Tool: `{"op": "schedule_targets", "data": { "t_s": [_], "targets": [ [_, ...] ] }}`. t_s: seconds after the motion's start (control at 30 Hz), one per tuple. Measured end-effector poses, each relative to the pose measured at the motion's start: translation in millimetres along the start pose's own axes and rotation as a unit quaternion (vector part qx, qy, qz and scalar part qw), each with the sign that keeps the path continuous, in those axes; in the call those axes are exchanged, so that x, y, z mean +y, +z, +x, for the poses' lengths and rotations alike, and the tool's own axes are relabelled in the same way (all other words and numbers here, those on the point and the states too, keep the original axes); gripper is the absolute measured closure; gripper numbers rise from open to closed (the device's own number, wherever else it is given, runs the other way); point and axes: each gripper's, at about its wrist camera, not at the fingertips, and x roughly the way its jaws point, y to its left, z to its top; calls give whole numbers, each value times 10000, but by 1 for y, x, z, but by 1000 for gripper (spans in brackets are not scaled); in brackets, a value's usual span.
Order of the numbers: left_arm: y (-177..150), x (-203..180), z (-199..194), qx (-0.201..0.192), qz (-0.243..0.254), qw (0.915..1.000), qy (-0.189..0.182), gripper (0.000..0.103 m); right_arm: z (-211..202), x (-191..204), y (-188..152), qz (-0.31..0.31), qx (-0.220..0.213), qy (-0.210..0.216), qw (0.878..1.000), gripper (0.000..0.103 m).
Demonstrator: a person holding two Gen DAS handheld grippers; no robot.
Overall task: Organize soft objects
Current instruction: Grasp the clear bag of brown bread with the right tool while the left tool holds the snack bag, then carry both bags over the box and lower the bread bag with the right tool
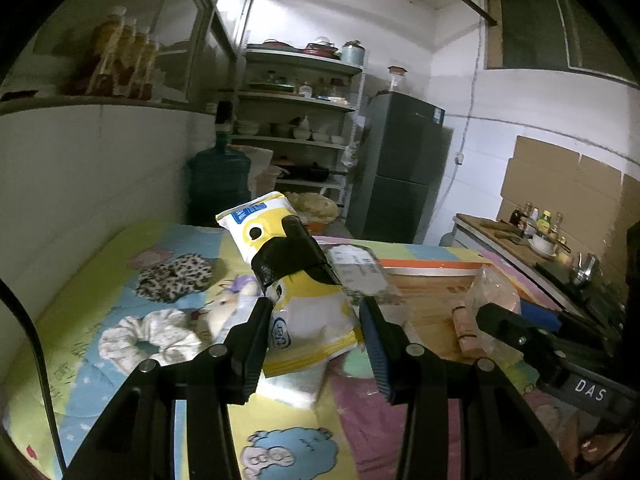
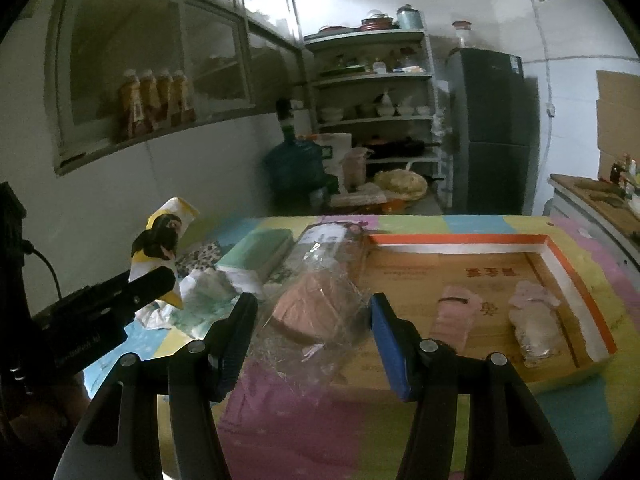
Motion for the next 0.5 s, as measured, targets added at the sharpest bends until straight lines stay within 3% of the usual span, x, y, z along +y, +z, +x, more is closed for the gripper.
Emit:
{"op": "schedule_targets", "data": {
  "t_s": [0.5],
  "targets": [
    [6, -48, 26, 103, 288, 9986, -438, 58, -13, -45, 3, 268, -132, -299, 9991, 44]
  ]
}}
